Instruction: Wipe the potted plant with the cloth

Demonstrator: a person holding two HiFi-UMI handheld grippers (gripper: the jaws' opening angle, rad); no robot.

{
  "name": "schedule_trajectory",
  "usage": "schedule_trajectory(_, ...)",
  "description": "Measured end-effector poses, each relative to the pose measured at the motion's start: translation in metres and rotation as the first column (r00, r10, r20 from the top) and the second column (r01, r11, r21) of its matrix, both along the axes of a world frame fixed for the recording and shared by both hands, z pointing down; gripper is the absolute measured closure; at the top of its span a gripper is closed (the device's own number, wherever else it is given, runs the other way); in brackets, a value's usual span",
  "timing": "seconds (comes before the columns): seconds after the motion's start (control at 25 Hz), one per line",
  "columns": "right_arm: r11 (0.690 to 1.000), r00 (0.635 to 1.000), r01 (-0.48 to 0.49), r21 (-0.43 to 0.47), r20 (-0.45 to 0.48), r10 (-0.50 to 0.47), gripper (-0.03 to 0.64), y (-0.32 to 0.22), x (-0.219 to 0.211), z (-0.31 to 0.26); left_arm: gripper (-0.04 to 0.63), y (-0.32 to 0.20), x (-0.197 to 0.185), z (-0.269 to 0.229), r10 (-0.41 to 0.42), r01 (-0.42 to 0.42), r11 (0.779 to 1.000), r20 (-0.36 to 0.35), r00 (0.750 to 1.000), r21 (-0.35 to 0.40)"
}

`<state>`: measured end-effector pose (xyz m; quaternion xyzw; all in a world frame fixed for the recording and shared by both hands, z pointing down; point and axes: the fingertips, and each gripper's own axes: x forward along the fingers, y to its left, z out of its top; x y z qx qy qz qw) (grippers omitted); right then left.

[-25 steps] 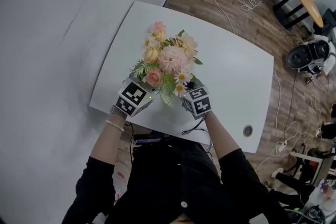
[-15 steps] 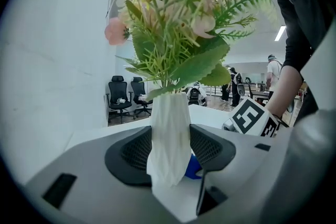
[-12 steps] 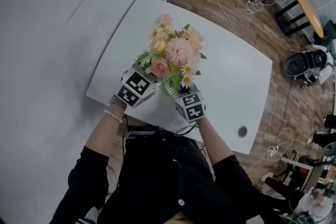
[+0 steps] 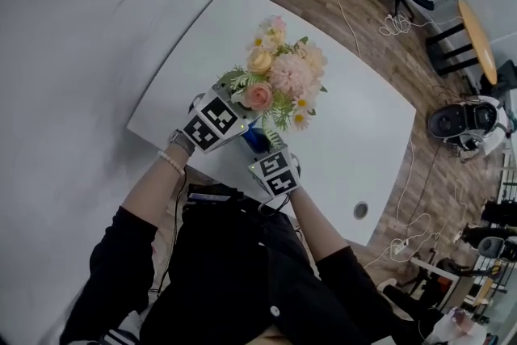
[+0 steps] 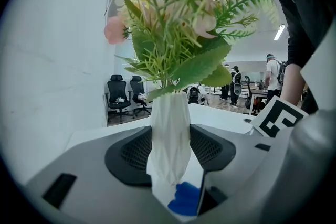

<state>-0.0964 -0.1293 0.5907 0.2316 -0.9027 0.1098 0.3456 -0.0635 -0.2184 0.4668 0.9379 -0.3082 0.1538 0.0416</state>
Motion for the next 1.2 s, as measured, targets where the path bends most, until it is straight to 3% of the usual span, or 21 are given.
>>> schedule_trajectory(0.24,0.997,0.997,0.078,0.001,0.017,-0.078,0.538,0.000,-0.026,0.001,0.359,-0.002,0.001,0.006,0.008,-0.008,1.000,0.008,1.000,-0.002)
schedule_trajectory(0.6,0.989,0.990,-0.142,0.048,-0.011,0.143,0.538,-0.055,-0.010,-0.001,0.359,-0.008,0.005,0.005,-0.024,0.023,0.999,-0.010,1.000,-0.023)
schedule_trajectory(0.8,0.968,0.971,-0.238,0.077,0.039,0.236,0.538,-0.076,-0.013,-0.032,0.359,-0.015,-0.003,-0.006,-0.030,0.030,0.999,-0.007,1.000,-0.029)
schedule_trajectory(1.2,0.922,0.913,-0.376,0.093,0.205,0.352,0.539,-0.058,0.004,-0.058,0.359,0.002,0.001,0.007,-0.030,0.030,0.999,-0.005,1.000,-0.025)
